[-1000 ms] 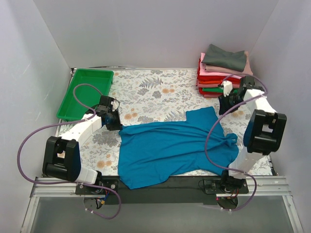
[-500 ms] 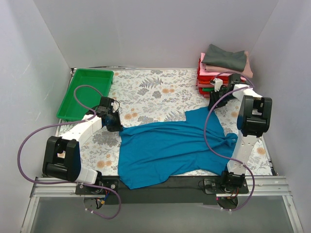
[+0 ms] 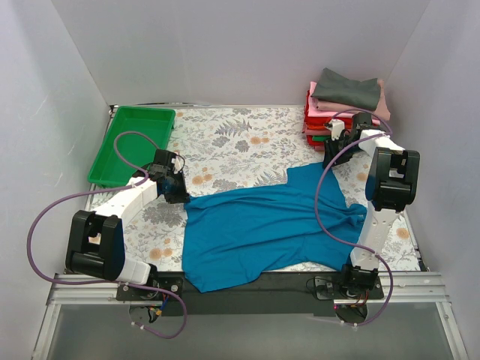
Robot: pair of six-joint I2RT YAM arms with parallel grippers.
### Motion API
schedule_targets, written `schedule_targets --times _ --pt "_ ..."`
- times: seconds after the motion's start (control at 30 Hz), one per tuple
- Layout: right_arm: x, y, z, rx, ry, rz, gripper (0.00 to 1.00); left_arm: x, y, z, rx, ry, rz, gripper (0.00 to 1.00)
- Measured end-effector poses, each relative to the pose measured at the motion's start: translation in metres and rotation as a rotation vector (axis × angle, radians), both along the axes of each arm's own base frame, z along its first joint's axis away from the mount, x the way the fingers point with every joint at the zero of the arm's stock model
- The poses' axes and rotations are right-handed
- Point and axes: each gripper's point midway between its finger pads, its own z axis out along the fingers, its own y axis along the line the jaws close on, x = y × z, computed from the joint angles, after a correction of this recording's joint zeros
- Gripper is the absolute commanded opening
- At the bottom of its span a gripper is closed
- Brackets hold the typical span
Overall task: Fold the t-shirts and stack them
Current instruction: Flatten the tshirt out
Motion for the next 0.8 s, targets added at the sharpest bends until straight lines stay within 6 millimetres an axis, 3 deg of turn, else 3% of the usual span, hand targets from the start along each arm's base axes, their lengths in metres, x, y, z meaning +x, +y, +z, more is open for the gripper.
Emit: schedule_targets --times 0.8 --pt "0.0077 -0.0070 0.0102 -0.040 -0.039 -0.010 0.43 -0.0001 0.0000 0.0000 0.000 0.000 0.000 0.00"
